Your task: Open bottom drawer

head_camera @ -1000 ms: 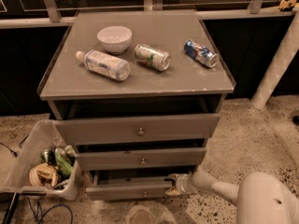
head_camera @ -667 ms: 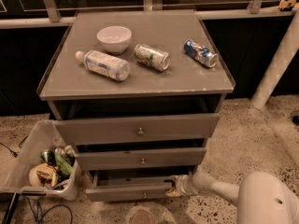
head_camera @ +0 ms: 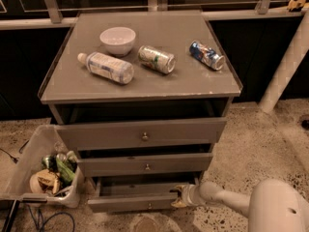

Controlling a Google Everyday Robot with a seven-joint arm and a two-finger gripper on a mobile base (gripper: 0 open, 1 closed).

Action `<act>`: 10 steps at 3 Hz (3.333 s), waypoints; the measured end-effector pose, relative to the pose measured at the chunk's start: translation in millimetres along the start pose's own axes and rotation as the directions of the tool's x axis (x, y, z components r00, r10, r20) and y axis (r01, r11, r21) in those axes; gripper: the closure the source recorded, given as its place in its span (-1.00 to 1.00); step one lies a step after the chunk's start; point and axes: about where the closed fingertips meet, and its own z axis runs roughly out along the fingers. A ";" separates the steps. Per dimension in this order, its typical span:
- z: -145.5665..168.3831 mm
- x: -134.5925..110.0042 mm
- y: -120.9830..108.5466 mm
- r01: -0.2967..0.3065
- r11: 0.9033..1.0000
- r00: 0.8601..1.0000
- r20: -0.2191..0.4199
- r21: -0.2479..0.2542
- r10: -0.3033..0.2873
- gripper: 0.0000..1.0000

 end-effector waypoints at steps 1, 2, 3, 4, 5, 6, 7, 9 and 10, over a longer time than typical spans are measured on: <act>0.0 0.0 -0.2 0.000 1.000 1.000 0.000 0.000 0.000 0.64; 0.1 0.0 0.0 0.000 1.000 1.000 0.000 0.000 0.000 0.18; 0.2 0.0 0.0 0.000 1.000 1.000 0.000 0.000 0.000 -0.32; -0.1 -0.2 0.0 0.000 1.000 1.000 0.000 0.000 0.000 -0.23; -0.9 -0.8 -0.2 0.000 1.000 1.000 0.000 0.000 0.000 0.21; -4.5 14.4 22.3 -0.006 1.000 1.000 0.002 -0.008 0.006 0.67; -9.7 9.8 20.9 -0.006 1.000 1.000 0.002 -0.008 0.007 1.00; -12.9 10.0 27.4 -0.012 1.000 1.000 0.005 -0.008 0.012 1.00; -12.9 10.0 27.4 -0.012 1.000 1.000 0.005 -0.008 0.012 0.65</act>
Offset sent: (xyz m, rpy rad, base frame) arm 0.0002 -0.0001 0.0000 0.0000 0.0000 0.0000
